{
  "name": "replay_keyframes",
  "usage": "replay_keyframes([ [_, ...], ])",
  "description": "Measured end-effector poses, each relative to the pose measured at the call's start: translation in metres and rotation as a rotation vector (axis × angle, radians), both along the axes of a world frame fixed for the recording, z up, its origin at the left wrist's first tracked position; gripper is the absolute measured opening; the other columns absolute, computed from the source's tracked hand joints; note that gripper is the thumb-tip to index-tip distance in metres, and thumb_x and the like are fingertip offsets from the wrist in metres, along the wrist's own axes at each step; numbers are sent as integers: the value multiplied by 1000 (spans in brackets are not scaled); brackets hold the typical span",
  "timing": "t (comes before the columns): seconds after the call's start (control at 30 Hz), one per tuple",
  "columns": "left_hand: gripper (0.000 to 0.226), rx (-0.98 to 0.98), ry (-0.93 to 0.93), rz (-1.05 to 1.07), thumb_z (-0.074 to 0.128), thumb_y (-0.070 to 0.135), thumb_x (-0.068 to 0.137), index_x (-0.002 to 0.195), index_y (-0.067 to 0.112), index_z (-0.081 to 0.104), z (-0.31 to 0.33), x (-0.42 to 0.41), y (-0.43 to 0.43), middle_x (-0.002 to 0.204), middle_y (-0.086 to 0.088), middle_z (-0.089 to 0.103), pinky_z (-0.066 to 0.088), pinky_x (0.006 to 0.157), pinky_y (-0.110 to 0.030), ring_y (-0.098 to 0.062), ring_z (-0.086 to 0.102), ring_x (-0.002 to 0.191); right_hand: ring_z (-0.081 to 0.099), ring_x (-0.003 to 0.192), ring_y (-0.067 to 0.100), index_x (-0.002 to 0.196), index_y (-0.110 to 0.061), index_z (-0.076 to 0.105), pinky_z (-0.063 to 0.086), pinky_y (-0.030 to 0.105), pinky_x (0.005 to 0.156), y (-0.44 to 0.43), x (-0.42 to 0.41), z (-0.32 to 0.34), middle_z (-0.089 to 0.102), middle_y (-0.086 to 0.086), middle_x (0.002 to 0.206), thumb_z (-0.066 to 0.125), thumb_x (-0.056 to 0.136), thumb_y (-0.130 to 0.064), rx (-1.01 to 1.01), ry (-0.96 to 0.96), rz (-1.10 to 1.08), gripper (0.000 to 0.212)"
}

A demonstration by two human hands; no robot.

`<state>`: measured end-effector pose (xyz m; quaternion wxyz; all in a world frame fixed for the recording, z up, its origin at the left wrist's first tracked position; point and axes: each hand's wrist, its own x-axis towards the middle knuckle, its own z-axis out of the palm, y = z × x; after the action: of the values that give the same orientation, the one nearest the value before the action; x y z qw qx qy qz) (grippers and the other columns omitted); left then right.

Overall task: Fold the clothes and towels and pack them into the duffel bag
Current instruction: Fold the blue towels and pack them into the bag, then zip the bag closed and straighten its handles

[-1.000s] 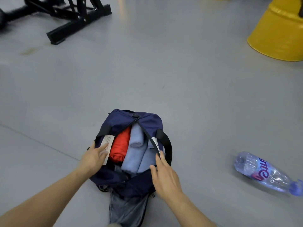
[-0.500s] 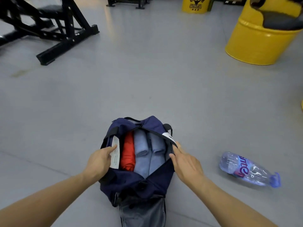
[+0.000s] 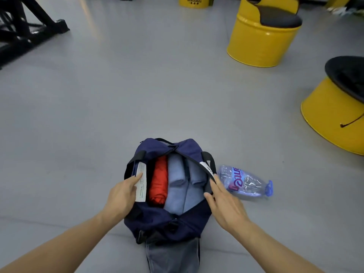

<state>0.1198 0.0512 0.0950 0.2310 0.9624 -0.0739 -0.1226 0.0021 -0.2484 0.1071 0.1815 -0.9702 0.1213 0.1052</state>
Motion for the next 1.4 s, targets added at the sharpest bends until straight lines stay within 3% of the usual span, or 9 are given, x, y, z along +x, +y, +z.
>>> replay_keyframes([
  [0.23,57,6,113,45,52,13,98,152,30,41,-7,-13,-2,107,-2,69,39,76,-31,-23,58,90,52,124,8,151,-49,31,43,28,102,-18,-27,2,13,-29,161,42,101,-54,289,-109,107,51],
  [0.33,56,-56,132,67,56,16,98,149,37,44,-5,-23,-5,87,4,70,40,69,-30,-15,58,77,56,117,-4,141,-44,51,41,25,106,-37,-26,-2,48,-23,145,50,100,-49,493,-223,-256,41],
  [0.5,59,-173,18,43,63,10,95,142,42,47,-11,-35,-15,150,-1,50,39,103,-42,-26,49,135,61,89,26,98,-27,66,51,48,98,-102,-15,-59,64,1,96,49,67,-90,730,-127,-1059,73],
  [0.57,59,-208,-29,9,62,23,95,134,62,40,-7,-40,-21,153,7,45,38,107,-43,-18,44,139,64,93,33,84,-22,56,54,52,95,-113,-8,-71,65,14,99,59,72,-83,939,-113,-1264,62],
  [0.7,53,-304,-68,-2,59,33,90,125,70,43,8,-49,-39,144,21,47,29,105,-10,6,43,127,51,129,36,143,-15,43,48,54,102,-121,20,-90,45,14,148,66,76,-73,1274,-82,-1524,91],
  [0.9,49,-407,-85,15,66,14,94,122,53,57,14,-59,-48,141,18,52,31,80,5,17,49,113,53,128,39,146,-23,39,46,70,92,-140,55,-127,48,6,147,72,60,-82,1394,-138,-1625,110],
  [1.0,45,-421,-53,12,61,12,97,123,50,59,13,-57,-54,139,21,53,39,103,-16,-7,54,121,71,97,33,134,-25,53,56,52,57,-161,62,-159,69,4,123,76,45,-78,1400,-175,-1598,105],
  [1.1,43,-438,-34,21,59,10,97,129,38,62,12,-55,-60,137,19,56,41,112,-41,-4,50,130,70,86,27,131,-21,55,50,39,56,-153,65,-142,71,3,115,71,77,-62,1395,-208,-1576,69],
  [1.4,41,-514,23,34,55,7,98,122,40,62,32,-50,-91,131,23,59,42,108,-26,5,51,126,74,88,32,133,-21,51,57,50,53,-149,49,-136,71,8,114,86,65,-51,1426,-358,-1538,82],
])
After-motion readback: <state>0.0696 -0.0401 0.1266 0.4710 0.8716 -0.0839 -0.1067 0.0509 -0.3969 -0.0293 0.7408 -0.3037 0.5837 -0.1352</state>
